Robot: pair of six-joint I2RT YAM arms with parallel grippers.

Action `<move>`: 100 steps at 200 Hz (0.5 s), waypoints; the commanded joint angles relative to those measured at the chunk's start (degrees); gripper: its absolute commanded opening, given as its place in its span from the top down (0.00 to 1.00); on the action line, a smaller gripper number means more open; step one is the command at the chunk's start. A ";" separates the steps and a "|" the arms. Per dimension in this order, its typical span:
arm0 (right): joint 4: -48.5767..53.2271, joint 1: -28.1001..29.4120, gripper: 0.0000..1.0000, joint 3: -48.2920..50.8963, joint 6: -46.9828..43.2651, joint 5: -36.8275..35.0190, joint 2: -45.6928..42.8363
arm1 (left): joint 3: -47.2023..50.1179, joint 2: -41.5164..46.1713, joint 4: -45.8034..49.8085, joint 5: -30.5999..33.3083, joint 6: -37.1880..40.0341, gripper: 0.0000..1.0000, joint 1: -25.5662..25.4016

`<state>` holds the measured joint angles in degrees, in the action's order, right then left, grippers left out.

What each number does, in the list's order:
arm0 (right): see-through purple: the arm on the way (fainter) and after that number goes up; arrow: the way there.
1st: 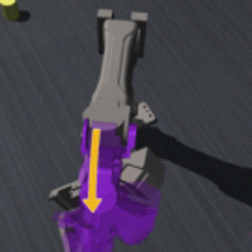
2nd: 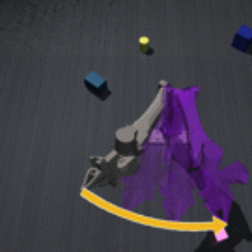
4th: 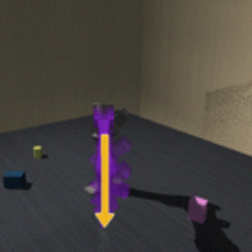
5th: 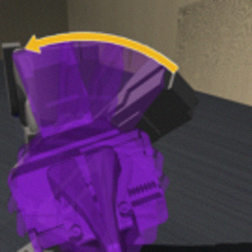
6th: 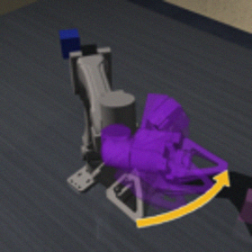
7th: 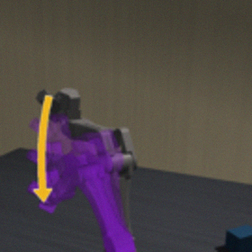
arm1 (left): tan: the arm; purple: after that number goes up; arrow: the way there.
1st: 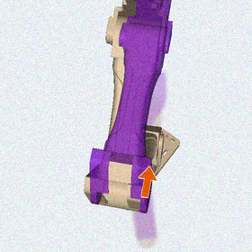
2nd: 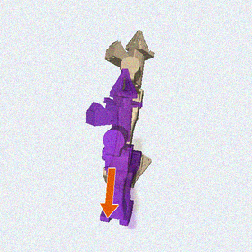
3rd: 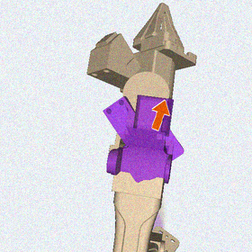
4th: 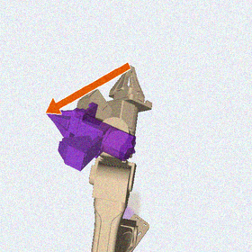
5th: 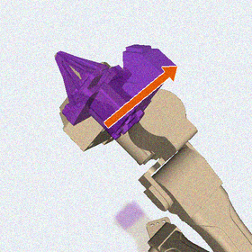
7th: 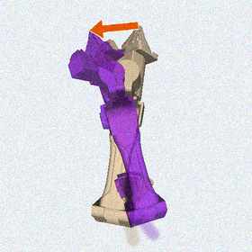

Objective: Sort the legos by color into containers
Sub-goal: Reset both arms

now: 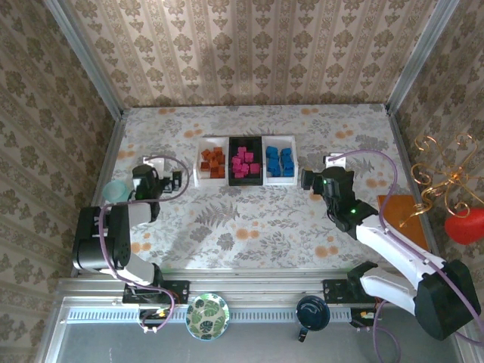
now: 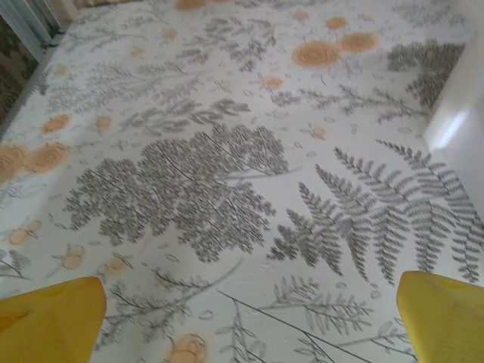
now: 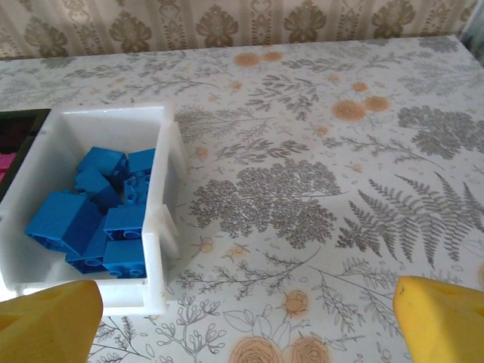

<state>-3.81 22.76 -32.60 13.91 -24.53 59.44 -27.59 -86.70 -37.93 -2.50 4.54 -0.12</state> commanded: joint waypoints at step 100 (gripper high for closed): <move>-21.92 -13.85 0.00 8.95 -8.62 4.41 1.78 | 6.54 -2.72 -18.08 17.97 -2.25 0.00 -3.57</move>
<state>-19.44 11.35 -25.47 7.20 -20.62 60.01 -21.08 -89.32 -51.37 3.33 4.23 -2.13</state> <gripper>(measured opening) 0.999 0.999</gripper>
